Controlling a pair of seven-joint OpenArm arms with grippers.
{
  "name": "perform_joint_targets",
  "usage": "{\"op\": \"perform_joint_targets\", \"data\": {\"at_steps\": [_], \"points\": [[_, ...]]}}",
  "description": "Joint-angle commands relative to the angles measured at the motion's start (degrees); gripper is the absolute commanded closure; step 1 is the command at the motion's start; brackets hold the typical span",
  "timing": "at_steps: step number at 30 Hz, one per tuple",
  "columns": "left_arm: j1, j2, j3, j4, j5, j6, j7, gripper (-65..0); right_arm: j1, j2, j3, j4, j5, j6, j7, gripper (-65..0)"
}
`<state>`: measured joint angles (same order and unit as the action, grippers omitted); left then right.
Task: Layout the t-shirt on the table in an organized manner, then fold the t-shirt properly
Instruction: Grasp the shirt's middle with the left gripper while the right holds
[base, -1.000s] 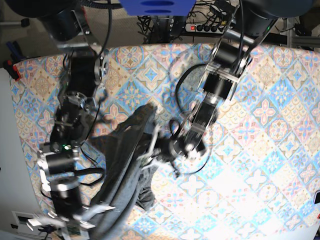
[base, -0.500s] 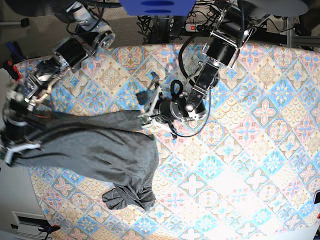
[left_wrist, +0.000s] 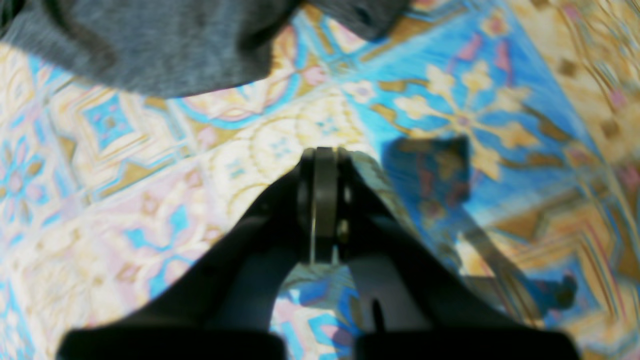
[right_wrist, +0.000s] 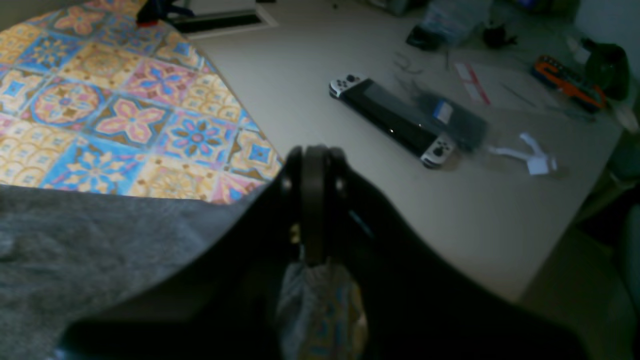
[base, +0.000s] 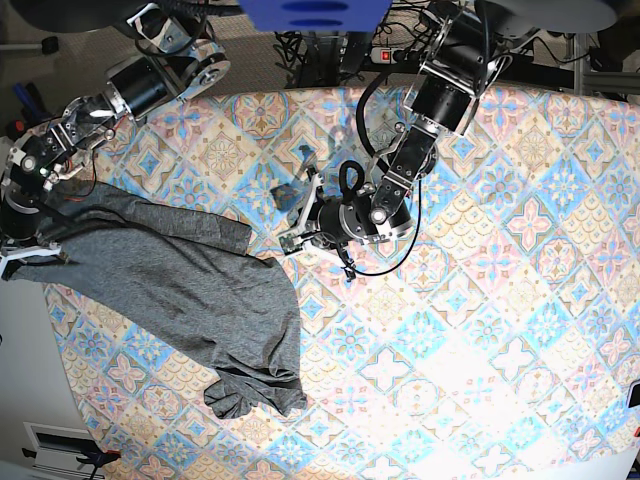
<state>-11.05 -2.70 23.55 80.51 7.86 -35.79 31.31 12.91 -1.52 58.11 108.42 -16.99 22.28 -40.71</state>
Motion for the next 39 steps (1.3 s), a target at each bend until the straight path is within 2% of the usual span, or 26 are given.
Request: {"op": "perform_joint_targets", "data": {"at_steps": [1, 4, 8, 12, 13, 15, 20, 22, 25, 28, 31, 33, 35, 39], "points": [[-1.5, 0.4, -0.2, 1.0, -0.5, 1.1, -1.1, 0.0, 0.6, 0.8, -0.3, 0.9, 0.7, -0.3, 2.0, 0.0], [-3.6, 1.2, -0.1, 1.0, -0.7, 5.6, -1.3, 0.0, -0.2, 0.5, -0.4, 0.9, 0.7, -0.3, 2.0, 0.0], [-8.6, 5.3, -0.1, -2.4, -0.7, 8.8, -1.3, 0.0, -0.4, -0.4, -0.4, 1.2, 0.6, -0.3, 2.0, 0.0], [-14.5, 10.1, 0.1, -12.0, -0.9, 12.8, -1.4, -19.4, -1.6, -0.5, -0.4, 1.2, 0.6, -0.3, 1.9, 0.0], [-15.8, 11.4, 0.0, -14.9, -0.9, 13.5, -1.5, -22.3, -1.6, -0.5, -0.4, 1.2, 0.6, -0.3, 1.9, 0.0], [-18.7, 11.7, 0.0, -20.9, -0.6, 14.2, -1.5, -24.5, -1.9, -0.5, -0.5, 1.2, 0.6, -0.3, 1.9, 0.0], [-26.2, 11.7, 0.2, -35.2, -1.0, 14.2, -2.1, -24.6, -2.2, -0.5, -0.4, 1.3, 0.6, -0.3, 1.9, 0.0], [-27.9, 11.7, 0.2, -41.0, -1.0, 14.2, -6.6, -24.9, -3.5, -0.5, -0.4, 1.3, 0.5, -0.3, 1.9, 0.0], [-30.0, 11.7, 0.2, -51.4, -1.0, 13.9, -16.5, -24.9, -4.2, -0.5, -0.4, 1.3, 0.5, -0.3, 1.9, 0.0], [-31.7, 11.7, 0.2, -57.8, -1.0, 13.8, -22.0, -25.0, -4.2, -0.5, -0.5, 1.3, 0.5, -0.3, 1.9, 0.0], [-31.6, 11.7, 0.2, -57.7, -2.5, 13.4, -22.1, -25.1, -4.3, -0.5, -2.6, 1.3, 0.5, -0.3, 1.9, 0.0], [-31.5, 11.7, 0.3, -57.7, -5.0, 11.0, -22.1, -25.1, -4.4, -0.5, -3.8, 1.4, 0.5, -0.3, 1.9, 0.0], [-31.1, 11.7, 1.0, -57.7, -8.3, 8.1, -22.1, -25.1, -4.4, -1.5, -4.0, 1.6, 0.5, -0.3, 1.9, 0.0], [-31.1, 11.7, 4.2, -57.4, -16.3, 6.8, -22.3, -24.6, -4.4, -3.9, -4.0, 1.7, 0.5, -0.3, 1.9, 0.0]]}}
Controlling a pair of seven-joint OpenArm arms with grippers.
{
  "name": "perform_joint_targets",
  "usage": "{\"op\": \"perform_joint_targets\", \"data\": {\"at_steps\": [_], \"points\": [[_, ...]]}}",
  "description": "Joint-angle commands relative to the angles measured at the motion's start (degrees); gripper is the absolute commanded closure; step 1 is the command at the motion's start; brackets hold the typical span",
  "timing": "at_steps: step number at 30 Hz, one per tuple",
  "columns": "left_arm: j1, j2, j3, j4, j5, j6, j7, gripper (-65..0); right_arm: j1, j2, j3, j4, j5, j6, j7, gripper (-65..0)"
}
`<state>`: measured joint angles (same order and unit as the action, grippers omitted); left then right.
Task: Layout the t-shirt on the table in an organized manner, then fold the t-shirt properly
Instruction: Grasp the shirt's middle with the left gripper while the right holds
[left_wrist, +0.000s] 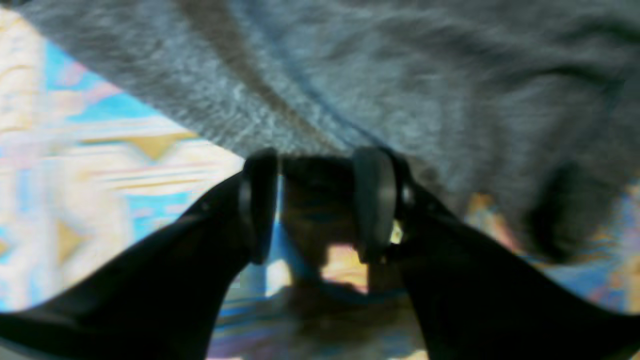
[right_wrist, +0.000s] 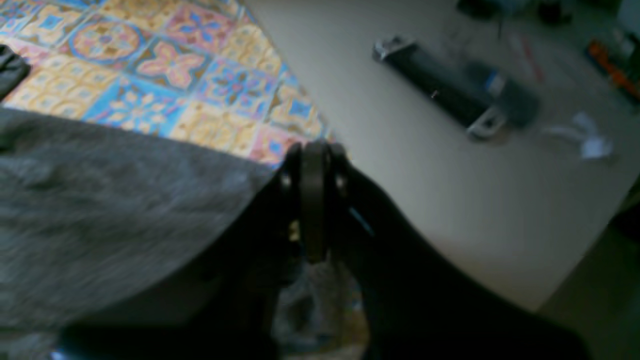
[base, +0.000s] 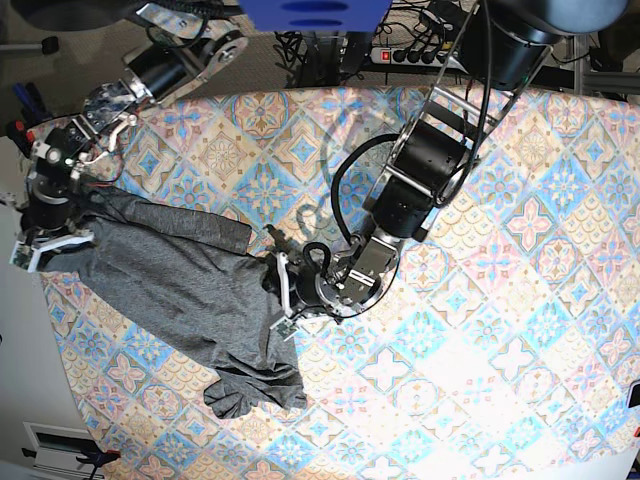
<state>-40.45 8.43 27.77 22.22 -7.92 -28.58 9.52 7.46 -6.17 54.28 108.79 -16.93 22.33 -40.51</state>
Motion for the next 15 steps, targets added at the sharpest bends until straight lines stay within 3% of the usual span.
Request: {"op": "perform_joint_targets", "data": {"at_steps": [1, 7, 15], "points": [[-1.9, 0.6, 0.5, 1.5, -2.3, -0.5, -0.5, -24.6, 1.0, 0.7, -0.3, 1.3, 0.4, -0.3, 1.7, 0.0], [-1.5, 0.6, 4.7, 12.5, -8.2, -0.3, 0.0, -24.5, 1.1, 0.7, -0.3, 1.3, 0.4, -0.3, 1.7, 0.0], [-2.1, 0.6, 10.3, 10.4, -8.7, -0.1, -0.4, -25.0, 1.0, 0.7, -0.3, 1.3, 0.4, -0.3, 1.7, 0.0]]}}
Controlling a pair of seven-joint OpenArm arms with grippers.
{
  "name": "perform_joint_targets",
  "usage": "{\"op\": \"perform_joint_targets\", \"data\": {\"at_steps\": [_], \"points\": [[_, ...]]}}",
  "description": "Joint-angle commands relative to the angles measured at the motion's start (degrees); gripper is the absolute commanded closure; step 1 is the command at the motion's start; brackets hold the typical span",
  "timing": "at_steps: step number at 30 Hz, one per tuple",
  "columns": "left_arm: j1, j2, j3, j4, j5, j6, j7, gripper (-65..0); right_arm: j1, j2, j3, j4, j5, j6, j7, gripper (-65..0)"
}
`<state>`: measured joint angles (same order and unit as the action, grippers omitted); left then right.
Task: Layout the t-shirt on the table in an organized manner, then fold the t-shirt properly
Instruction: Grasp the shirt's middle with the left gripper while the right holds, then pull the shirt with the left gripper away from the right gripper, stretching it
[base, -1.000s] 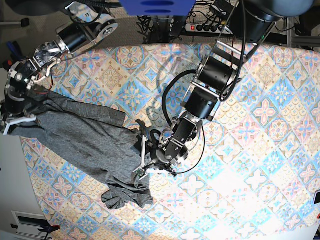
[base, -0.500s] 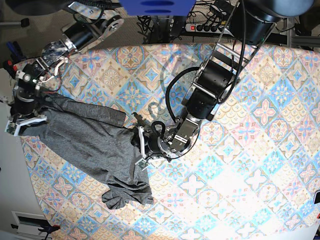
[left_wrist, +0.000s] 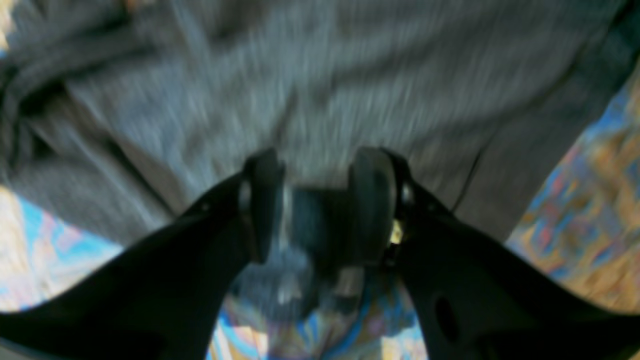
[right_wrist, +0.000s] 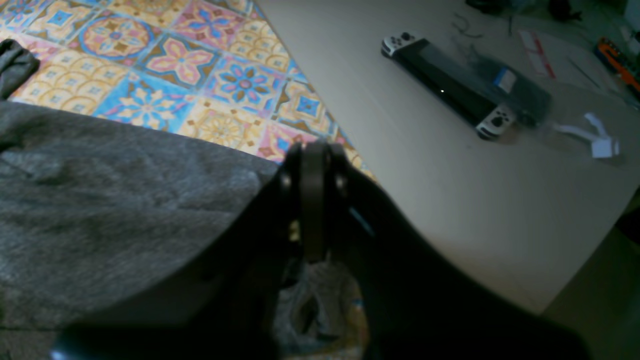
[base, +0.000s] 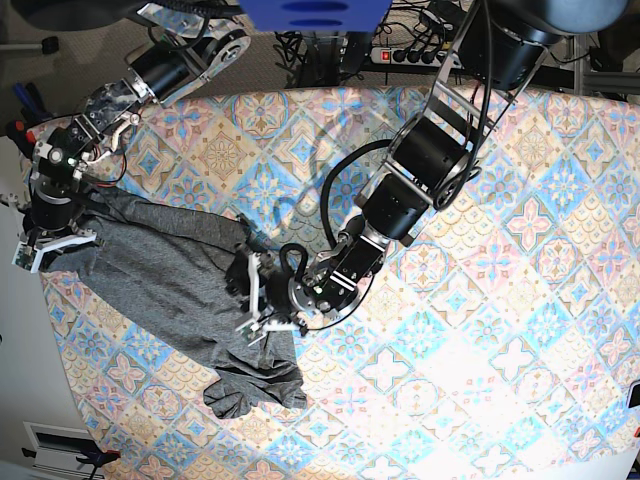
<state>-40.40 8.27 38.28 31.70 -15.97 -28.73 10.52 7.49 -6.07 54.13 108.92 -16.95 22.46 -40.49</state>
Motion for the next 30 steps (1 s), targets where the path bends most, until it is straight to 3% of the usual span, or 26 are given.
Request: {"op": "perform_joint_targets", "data": {"at_steps": [1, 8, 11, 13, 15, 19, 25, 27, 30], "points": [[-2.3, 0.7, -0.2, -0.9, -0.7, 0.0, -1.5, -25.0, 1.0, 0.6, -0.2, 1.2, 0.4, -0.4, 1.7, 0.0], [-2.9, 0.7, 0.2, -9.2, -0.1, -0.6, -4.4, -24.7, 1.0, 0.5, -0.2, 1.3, 0.4, -0.4, 1.7, 0.0], [-1.4, 0.7, 6.1, -9.8, -0.6, -1.8, -4.4, -23.6, 1.0, 0.5, -0.2, 1.3, 0.4, -0.4, 1.7, 0.0], [0.1, 0.7, 9.5, -9.6, -0.7, -2.0, -4.4, -16.3, 1.0, 0.5, -0.2, 1.3, 0.4, -0.4, 1.7, 0.0], [1.3, 0.7, 10.6, -9.5, -0.8, -1.6, -4.6, -0.6, 1.0, 0.5, -0.2, 1.4, 0.4, -0.4, 1.7, 0.0], [1.5, 0.7, 10.8, -9.5, -3.0, -1.9, -3.8, 0.0, 0.9, 0.5, -0.2, 1.6, 0.4, -0.4, 1.7, 0.0], [2.1, 0.3, 10.8, -5.4, -8.9, -1.9, 3.0, 0.0, 1.0, 0.7, -0.2, 1.4, 0.4, -0.4, 1.9, 0.0], [5.5, -4.5, 10.8, 2.1, -11.8, -1.9, 6.6, 0.0, 1.1, 0.7, -0.2, 1.4, 0.5, -0.4, 1.9, 0.0], [12.0, -16.3, 10.7, 23.1, -16.6, -1.6, 12.8, 0.0, 1.1, 0.7, -0.2, 1.4, 0.5, -0.4, 1.9, 0.0]]}}
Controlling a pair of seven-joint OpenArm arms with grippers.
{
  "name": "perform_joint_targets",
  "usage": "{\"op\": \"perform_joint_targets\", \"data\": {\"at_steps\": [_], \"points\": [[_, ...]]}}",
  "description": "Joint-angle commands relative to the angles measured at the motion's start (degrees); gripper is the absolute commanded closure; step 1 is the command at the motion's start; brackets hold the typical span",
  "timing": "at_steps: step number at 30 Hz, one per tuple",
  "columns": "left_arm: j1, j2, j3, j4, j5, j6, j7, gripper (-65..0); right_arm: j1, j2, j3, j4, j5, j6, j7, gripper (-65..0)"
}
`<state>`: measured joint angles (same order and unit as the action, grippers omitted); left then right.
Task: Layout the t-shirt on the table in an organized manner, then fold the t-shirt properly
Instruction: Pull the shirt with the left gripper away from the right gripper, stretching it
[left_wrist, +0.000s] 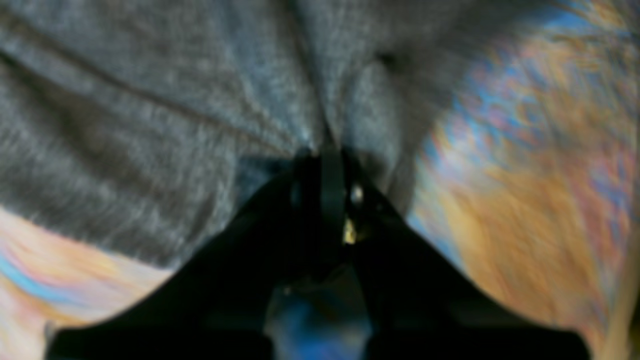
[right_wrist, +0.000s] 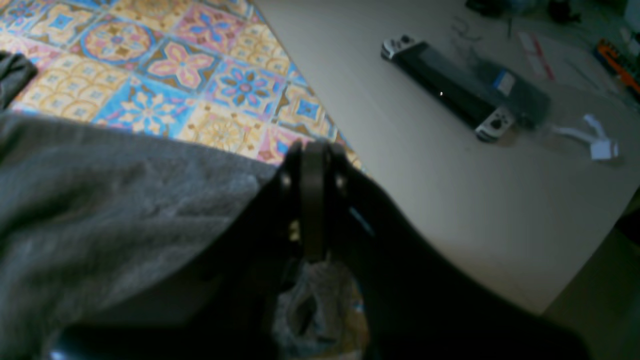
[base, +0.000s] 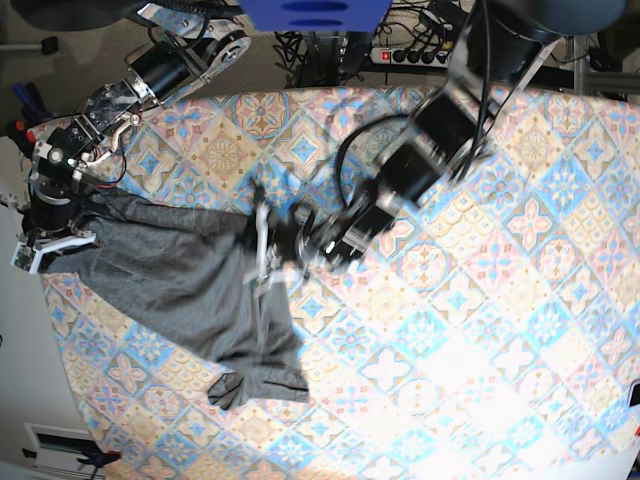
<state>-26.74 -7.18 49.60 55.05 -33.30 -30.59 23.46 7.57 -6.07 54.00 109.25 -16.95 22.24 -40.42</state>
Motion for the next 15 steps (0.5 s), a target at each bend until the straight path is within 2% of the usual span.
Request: {"op": "perform_joint_targets", "data": {"at_steps": [1, 3, 7, 12, 15], "points": [[0.6, -4.5, -0.7, 6.6, -0.6, 0.4, 1.0, 0.0, 1.0, 0.7, -0.1, 0.9, 0.5, -0.2, 1.8, 0.0], [4.0, -11.1, -1.7, 17.3, -2.5, 2.6, 2.2, 0.0, 1.0, 0.8, -0.1, 0.9, 0.5, -0.2, 1.8, 0.0], [10.8, -20.8, -8.7, 30.7, -3.9, 8.0, 6.2, 0.0, 1.1, 0.7, -0.1, 0.9, 0.5, -0.2, 1.9, 0.0], [22.2, -29.1, -23.3, 40.2, -3.8, 8.2, 8.1, 0.0, 1.1, 0.6, -0.1, 0.9, 0.5, -0.1, 1.9, 0.0], [29.7, -32.6, -31.4, 45.0, -3.6, 8.1, 8.1, 0.0, 1.0, 0.6, -0.1, 0.9, 0.5, -0.1, 1.9, 0.0]]}}
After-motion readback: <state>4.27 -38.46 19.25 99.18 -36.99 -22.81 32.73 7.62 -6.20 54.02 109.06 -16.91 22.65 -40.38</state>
